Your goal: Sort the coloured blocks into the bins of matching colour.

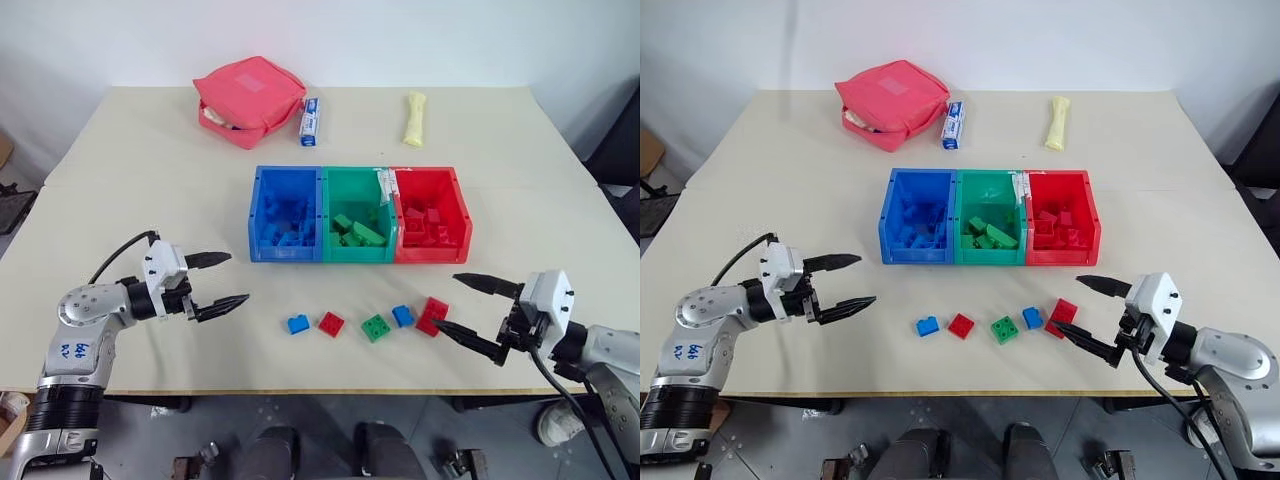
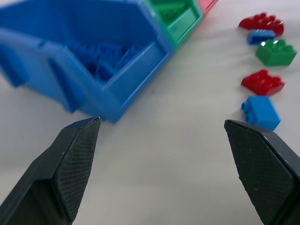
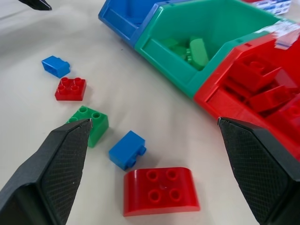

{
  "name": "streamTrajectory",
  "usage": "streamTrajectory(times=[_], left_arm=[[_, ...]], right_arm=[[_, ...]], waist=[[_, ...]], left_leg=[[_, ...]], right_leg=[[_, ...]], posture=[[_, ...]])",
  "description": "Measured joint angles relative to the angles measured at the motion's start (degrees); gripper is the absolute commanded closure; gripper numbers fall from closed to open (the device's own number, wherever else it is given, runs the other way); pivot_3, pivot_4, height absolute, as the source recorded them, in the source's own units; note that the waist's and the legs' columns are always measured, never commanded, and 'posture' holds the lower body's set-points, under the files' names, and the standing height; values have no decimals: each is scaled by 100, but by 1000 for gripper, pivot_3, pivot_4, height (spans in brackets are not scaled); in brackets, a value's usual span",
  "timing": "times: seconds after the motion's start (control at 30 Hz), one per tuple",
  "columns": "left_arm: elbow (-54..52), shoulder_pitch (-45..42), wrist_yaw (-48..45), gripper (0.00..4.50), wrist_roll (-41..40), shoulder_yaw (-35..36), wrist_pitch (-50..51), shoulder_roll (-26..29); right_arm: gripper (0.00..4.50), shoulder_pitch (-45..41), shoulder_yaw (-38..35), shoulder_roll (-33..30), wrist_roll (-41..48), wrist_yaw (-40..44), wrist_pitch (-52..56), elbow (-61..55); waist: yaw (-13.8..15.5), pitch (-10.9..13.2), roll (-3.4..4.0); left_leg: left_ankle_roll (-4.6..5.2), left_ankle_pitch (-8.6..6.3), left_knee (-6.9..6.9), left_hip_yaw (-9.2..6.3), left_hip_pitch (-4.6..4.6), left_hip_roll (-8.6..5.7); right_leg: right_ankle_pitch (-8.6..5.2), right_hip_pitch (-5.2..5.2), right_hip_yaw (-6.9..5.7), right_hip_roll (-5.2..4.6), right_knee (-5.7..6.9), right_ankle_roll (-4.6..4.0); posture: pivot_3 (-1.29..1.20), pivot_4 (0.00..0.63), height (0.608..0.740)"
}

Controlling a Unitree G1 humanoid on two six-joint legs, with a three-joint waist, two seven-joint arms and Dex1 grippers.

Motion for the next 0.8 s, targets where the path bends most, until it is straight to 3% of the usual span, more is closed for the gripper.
streamTrajectory(times=[0.23,0.53,0.67,0.8], left_arm=[[-308,-60,-164,10,-116,-128,256,-1],[-1218,-217,-565,10,9,-1402,183,-583],[-1321,-223,-559,10,47,-1577,151,-680],[-1311,-199,-632,10,25,-1579,257,-542]], right_arm=[[0,287,-129,75,-144,-8,-226,101],[0,1544,-1392,-156,-628,324,-859,833],[0,1486,-1314,-218,-657,341,-659,763],[0,752,-483,-536,-585,193,297,175]], waist=[[39,0,0],[56,-1,1],[-85,-9,16],[-112,-9,18]], left_leg=[[1,-1,0,-1,-1,-1],[6,-1,3,6,3,-4],[2,1,-4,18,15,8],[-1,1,-1,17,14,15]], right_leg=[[0,1,0,-1,0,0],[1,10,7,3,-7,3],[1,9,15,14,3,1],[2,3,15,16,7,-3]], posture=[[0,150,740],[0,150,740],[0,150,740],[0,150,740]])
